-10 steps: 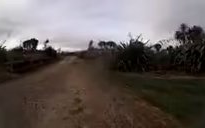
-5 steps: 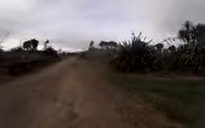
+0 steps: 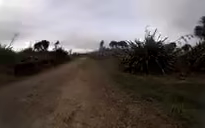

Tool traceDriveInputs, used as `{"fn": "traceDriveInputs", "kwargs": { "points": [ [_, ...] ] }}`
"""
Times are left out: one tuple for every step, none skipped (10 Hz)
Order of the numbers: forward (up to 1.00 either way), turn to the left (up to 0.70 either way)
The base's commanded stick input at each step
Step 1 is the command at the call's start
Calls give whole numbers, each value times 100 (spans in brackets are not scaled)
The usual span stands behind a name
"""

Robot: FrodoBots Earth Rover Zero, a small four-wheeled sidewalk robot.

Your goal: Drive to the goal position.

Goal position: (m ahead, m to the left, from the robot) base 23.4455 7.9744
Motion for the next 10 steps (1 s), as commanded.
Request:
{"fn": "traceDriveInputs", "kwargs": {
  "points": [
    [85, 0],
    [85, 0],
    [85, 0],
    [85, 0],
    [85, 0],
    [85, 0],
    [85, 0],
    [85, 0],
    [85, 0],
    [85, 0]
  ]
}}
